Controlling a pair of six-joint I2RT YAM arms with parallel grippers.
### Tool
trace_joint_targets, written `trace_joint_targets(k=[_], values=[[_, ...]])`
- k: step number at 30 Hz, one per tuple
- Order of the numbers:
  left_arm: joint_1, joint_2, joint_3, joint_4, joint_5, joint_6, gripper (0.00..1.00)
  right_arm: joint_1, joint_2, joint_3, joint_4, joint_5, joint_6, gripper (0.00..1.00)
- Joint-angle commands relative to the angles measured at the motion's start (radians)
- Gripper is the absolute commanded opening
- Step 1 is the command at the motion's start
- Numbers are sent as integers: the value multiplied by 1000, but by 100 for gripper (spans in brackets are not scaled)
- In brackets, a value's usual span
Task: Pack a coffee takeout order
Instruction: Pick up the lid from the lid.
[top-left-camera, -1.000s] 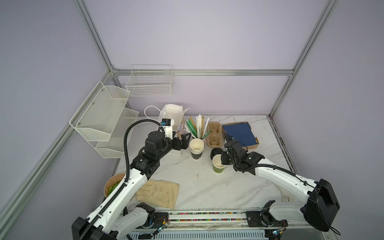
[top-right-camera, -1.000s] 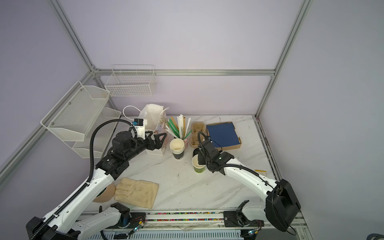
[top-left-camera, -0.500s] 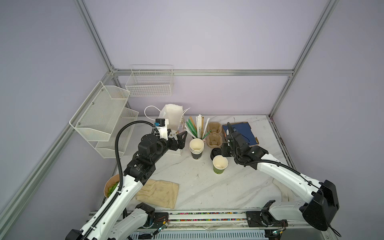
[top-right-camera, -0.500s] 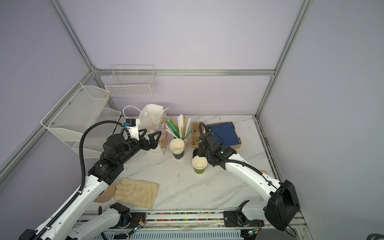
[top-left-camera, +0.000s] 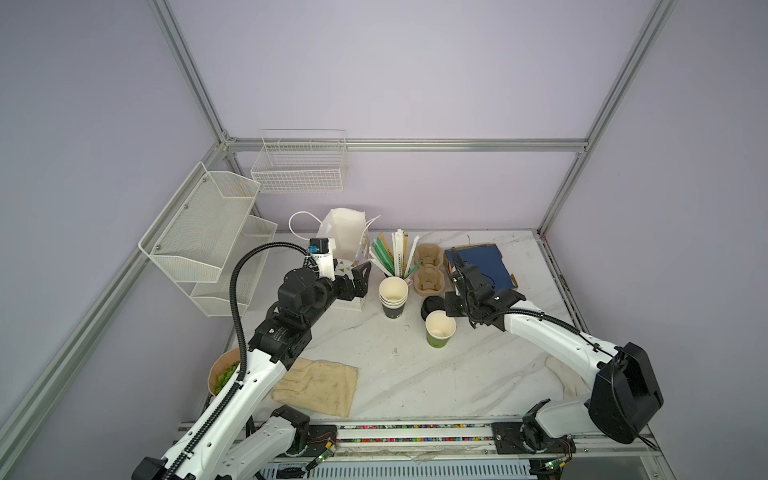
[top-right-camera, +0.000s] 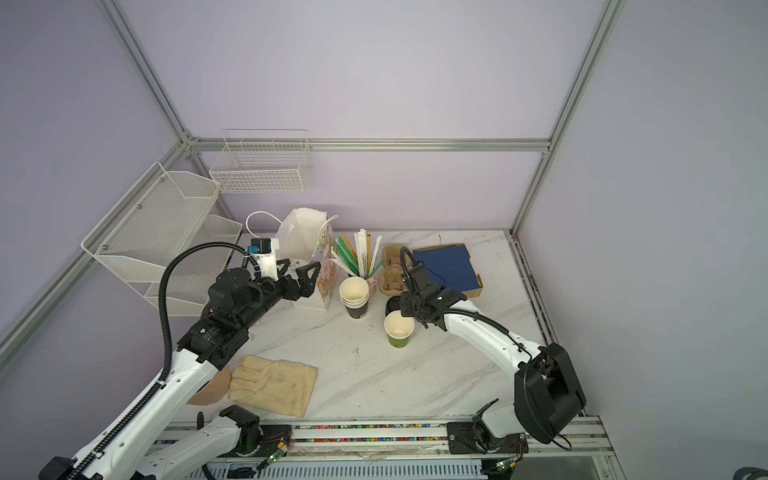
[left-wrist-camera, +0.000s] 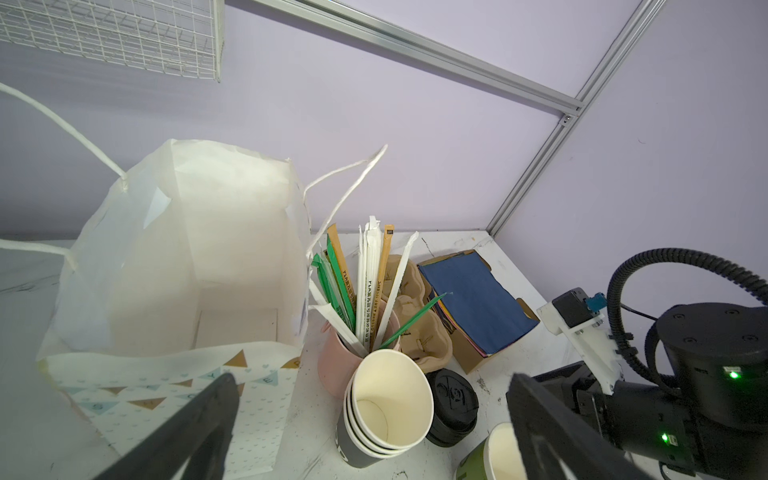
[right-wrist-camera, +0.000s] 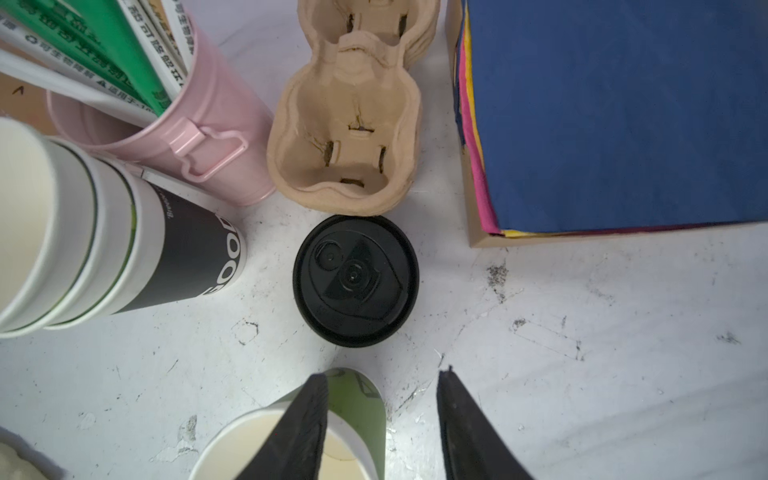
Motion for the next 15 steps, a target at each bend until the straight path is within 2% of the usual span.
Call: trace_joint_targets(k=[1, 4, 15], values=[[4, 3, -22, 12, 4, 10, 100, -23, 14, 25, 0, -49, -25, 47], [4, 3, -22, 12, 4, 6, 100, -34, 48, 36, 21, -77, -28, 49], [5, -2, -20, 1, -11, -1, 100, -42, 222, 157, 6, -113, -45, 75]])
